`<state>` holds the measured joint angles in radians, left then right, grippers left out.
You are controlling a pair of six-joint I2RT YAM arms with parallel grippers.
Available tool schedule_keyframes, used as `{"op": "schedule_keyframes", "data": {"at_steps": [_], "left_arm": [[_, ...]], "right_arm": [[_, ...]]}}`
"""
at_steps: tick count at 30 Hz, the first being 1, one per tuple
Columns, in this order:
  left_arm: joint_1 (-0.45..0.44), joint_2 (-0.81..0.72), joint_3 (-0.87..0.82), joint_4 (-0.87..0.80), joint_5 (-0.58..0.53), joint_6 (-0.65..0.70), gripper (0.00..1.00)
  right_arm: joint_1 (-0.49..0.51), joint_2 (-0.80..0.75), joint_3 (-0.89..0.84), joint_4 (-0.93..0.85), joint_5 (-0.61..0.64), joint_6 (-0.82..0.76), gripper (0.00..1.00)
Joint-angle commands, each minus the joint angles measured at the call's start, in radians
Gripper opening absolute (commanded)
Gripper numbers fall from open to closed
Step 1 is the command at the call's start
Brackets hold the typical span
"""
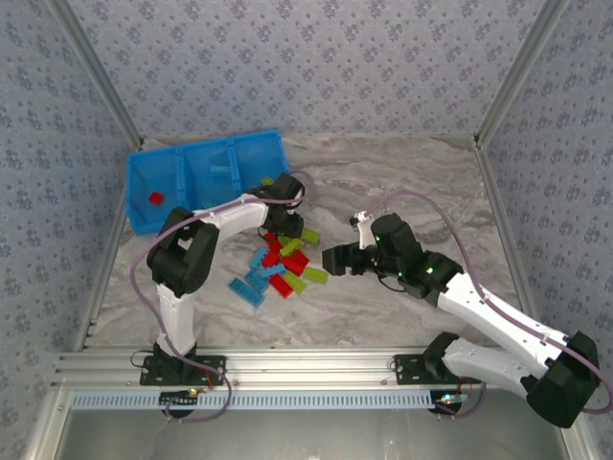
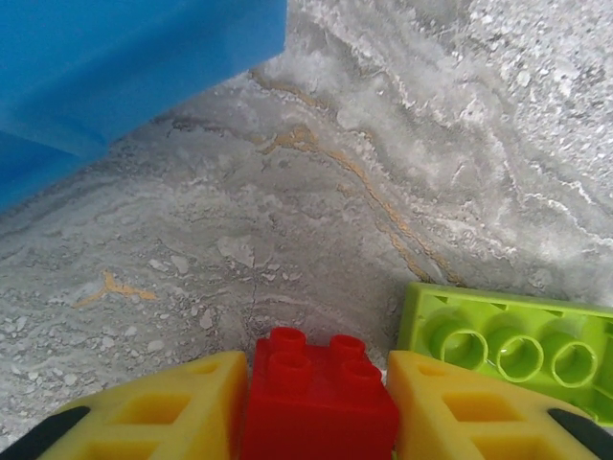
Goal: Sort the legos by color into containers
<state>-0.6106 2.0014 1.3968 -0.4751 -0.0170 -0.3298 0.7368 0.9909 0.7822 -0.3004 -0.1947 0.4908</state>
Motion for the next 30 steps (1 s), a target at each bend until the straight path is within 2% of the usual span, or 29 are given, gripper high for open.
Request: {"op": "schedule_keyframes", "data": {"at_steps": [1, 4, 9, 12, 15, 17, 20, 23, 25, 28, 30], "left_arm": [[0.001, 0.004, -0.007, -0.022, 0.014, 0.015, 0.38], [0.0, -0.03, -0.02, -0.016, 0.019, 0.008, 0.32], [0.001, -0.198, -0.053, -0.011, 0.016, -0.011, 0.31], [0.006, -0.334, -0.067, -0.031, -0.075, -0.012, 0.3], [0.058, -0.451, -0.068, -0.06, -0.178, -0.016, 0.29], [0.15, -0.512, -0.068, -0.079, -0.217, -0.032, 0.28], [0.349, -0.564, -0.068, -0.093, -0.178, -0.064, 0.27], [0.508, -0.552, -0.032, -0.126, -0.172, -0.062, 0.27], [0.59, -0.526, -0.017, -0.129, -0.151, -0.073, 0.27], [0.668, -0.457, -0.01, -0.114, -0.206, -0.075, 0.28], [0.705, -0.399, -0.001, -0.1, -0.161, -0.086, 0.29]], "right_arm": [[-0.007, -0.011, -0.009, -0.008, -0.003, 0.017, 0.83], [-0.006, -0.009, -0.006, -0.002, -0.009, 0.018, 0.83], [-0.004, -0.003, 0.003, -0.001, -0.039, 0.005, 0.83], [-0.003, 0.001, 0.014, 0.004, -0.052, -0.002, 0.84], [-0.003, 0.005, 0.014, 0.019, -0.043, -0.003, 0.84], [-0.004, 0.012, 0.01, 0.029, -0.042, -0.004, 0.84], [-0.005, 0.017, 0.003, 0.04, -0.047, -0.001, 0.84], [-0.006, 0.011, -0.009, 0.05, -0.048, -0.002, 0.84], [-0.008, 0.006, -0.014, 0.048, -0.046, -0.005, 0.84], [-0.011, 0.0, -0.016, 0.047, -0.051, -0.007, 0.84], [-0.01, -0.004, -0.017, 0.046, -0.055, -0.006, 0.84]]}}
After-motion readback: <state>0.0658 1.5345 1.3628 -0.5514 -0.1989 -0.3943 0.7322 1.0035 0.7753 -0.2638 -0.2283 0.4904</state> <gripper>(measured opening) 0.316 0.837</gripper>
